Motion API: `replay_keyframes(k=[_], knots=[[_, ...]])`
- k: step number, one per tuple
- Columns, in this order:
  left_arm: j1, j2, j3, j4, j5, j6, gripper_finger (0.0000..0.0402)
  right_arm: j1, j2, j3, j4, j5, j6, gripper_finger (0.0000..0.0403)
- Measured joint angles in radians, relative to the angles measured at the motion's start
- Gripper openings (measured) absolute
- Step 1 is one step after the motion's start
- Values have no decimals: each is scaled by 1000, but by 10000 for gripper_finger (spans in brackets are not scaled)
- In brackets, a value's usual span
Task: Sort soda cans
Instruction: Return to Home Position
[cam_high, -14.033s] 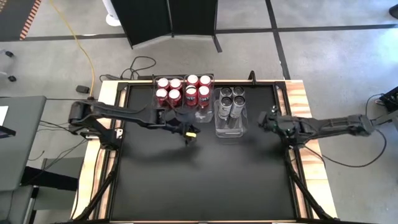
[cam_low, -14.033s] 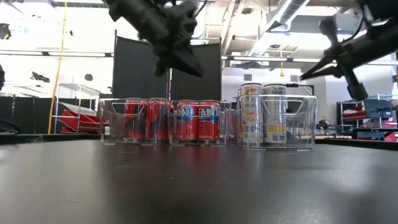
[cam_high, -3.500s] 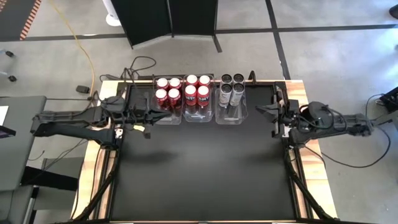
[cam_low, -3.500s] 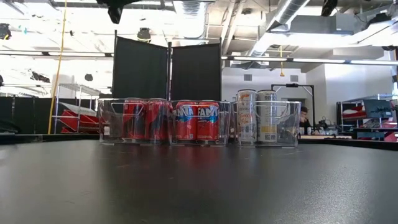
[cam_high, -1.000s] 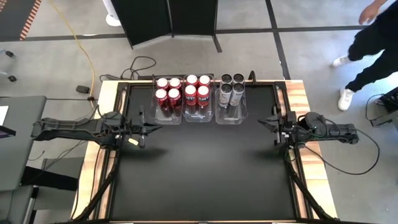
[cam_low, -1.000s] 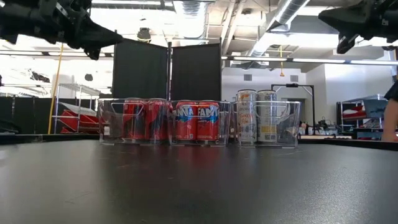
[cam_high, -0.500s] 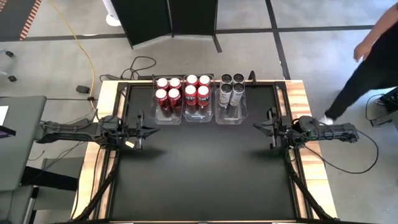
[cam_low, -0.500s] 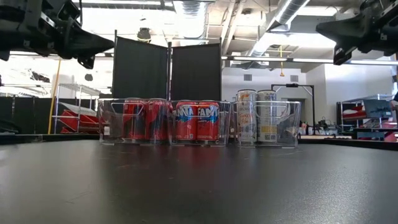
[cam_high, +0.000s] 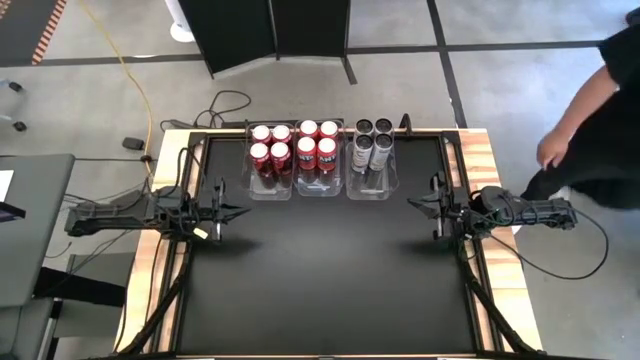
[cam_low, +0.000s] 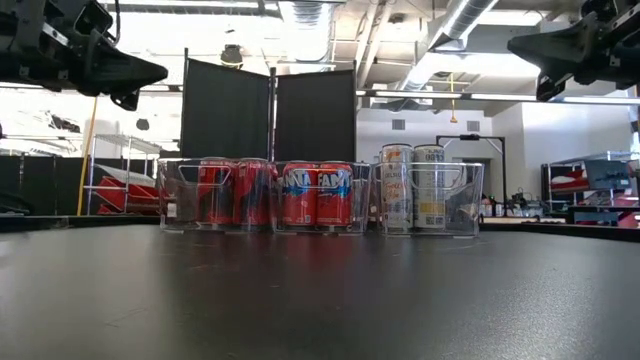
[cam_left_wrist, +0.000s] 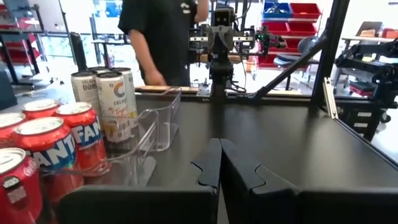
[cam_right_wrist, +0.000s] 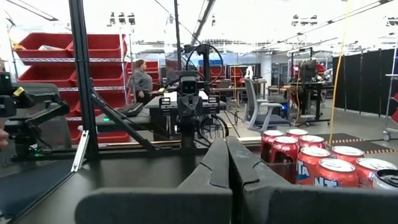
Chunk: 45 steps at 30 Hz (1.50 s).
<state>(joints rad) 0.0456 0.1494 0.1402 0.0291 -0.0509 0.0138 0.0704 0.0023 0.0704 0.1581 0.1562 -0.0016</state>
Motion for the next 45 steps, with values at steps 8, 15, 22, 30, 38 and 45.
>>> replay_keyframes(k=[8,15,22,30,38,45], knots=[[0,-121,0,-148,0,20,0,-1,0,0,10,3,15,0],[0,-146,1,-187,0,32,0,-1,0,0,-3,17,16,0],[0,-146,1,-204,33,15,0,-1,0,0,-23,24,-7,0],[0,-146,-126,4,73,-49,0,-1,0,-61,8,25,60,0],[-1,-145,-106,4,77,1,0,0,1,-61,70,25,19,0],[-2,-146,-106,4,78,1,0,-1,1,-58,35,25,11,0]])
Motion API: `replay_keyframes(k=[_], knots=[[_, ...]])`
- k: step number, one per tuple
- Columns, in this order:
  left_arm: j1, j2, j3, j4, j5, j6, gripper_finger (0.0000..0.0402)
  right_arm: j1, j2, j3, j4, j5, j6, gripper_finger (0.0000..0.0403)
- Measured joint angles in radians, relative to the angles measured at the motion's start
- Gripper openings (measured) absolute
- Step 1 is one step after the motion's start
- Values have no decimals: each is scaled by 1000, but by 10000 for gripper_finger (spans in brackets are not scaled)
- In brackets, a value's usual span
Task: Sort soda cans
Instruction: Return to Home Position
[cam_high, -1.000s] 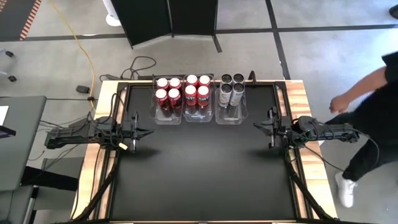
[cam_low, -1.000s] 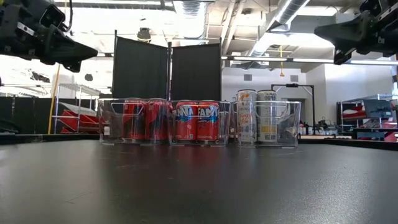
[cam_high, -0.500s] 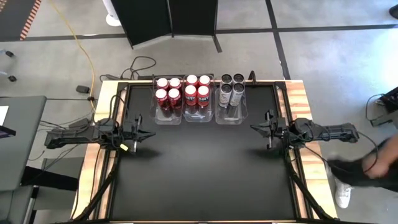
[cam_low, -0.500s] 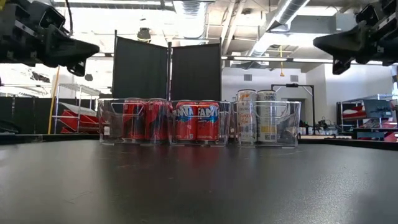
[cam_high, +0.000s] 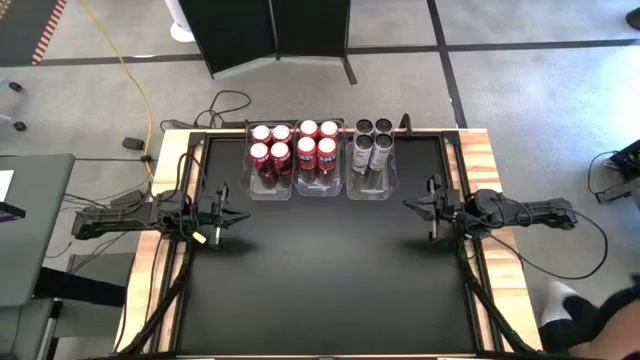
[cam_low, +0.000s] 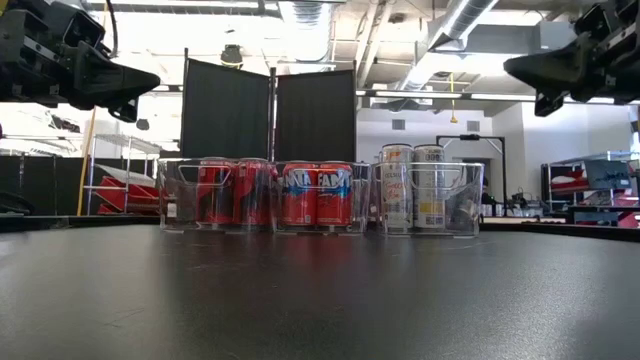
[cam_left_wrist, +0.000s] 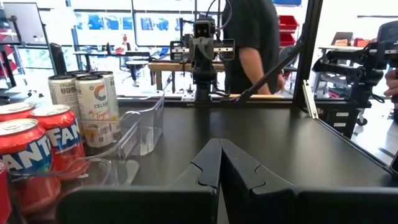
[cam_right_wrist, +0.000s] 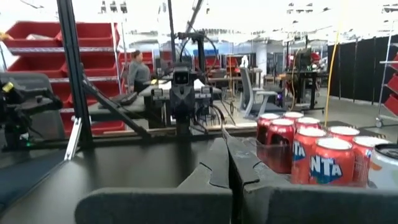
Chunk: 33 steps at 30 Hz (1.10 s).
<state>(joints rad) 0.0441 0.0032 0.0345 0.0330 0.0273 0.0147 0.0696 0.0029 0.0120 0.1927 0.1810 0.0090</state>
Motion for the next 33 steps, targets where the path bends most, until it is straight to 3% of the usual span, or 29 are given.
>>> replay_keyframes(k=[14,33], knots=[[-3,2,0,-54,6,-1,0,0,1,3,-159,-1,81,0],[-55,3,-2,-69,-31,26,0,-1,0,2,-140,-11,43,0]])
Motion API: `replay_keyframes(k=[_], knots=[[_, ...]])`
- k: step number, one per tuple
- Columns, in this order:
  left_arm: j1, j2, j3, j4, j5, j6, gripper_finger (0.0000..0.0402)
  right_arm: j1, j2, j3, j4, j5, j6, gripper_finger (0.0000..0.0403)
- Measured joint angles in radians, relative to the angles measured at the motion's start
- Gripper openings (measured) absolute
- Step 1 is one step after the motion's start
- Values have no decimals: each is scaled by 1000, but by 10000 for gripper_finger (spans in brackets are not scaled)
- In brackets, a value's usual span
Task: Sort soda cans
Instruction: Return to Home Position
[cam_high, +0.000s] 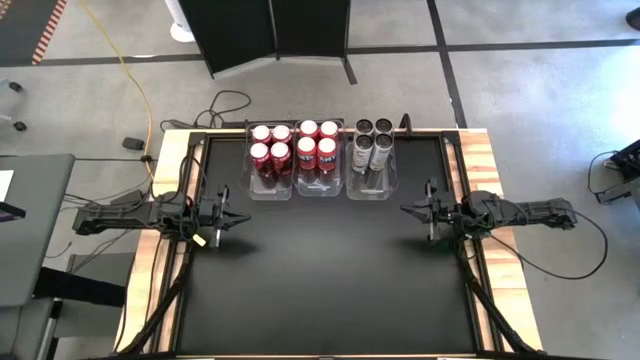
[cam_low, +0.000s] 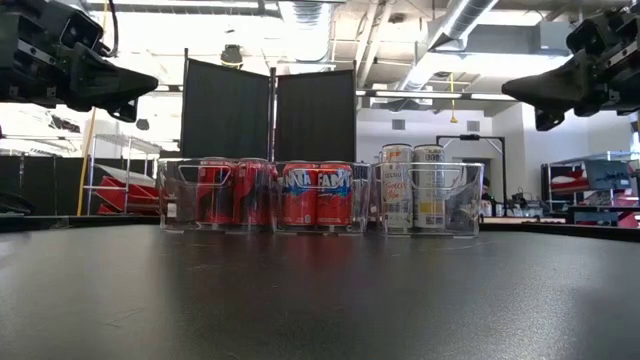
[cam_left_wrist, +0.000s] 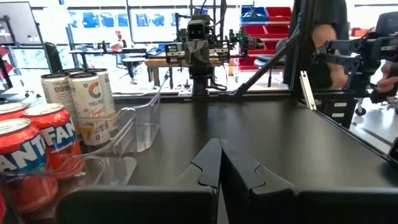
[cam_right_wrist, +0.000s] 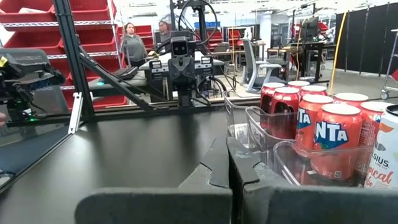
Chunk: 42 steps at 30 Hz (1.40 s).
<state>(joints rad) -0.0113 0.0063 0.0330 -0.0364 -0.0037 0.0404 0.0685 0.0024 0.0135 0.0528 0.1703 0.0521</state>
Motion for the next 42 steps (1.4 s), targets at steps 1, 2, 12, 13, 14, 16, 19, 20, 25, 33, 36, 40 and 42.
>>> replay_keyframes(k=[1,2,12,13,14,16,19,20,25,33,36,40,42], knots=[[0,0,0,0,0,0,0,0,1,0,-1,0,0,0],[0,0,0,0,-1,0,0,0,2,0,-3,0,0,0],[0,0,0,1,-6,-36,0,3,3,0,-9,-1,1,22],[0,0,0,2,-6,-39,0,3,3,0,-10,-1,1,25],[0,0,0,2,-6,-45,0,3,3,0,-10,-1,1,27],[0,0,0,2,-6,-50,0,3,3,0,-10,-1,1,30],[0,0,0,2,-6,-51,0,3,3,0,-11,-1,1,30],[0,0,0,2,-6,-52,0,3,3,0,-11,-2,1,30],[0,0,0,2,-7,-52,0,3,3,0,-11,-2,1,31],[0,0,0,3,-8,-52,0,3,3,0,-11,-2,1,31],[0,0,0,3,-9,-52,0,3,3,0,-11,-2,1,31],[0,0,0,3,-9,-52,0,3,3,0,-11,-2,1,31],[0,0,0,3,-9,-52,0,3,3,0,-11,-2,1,31]])
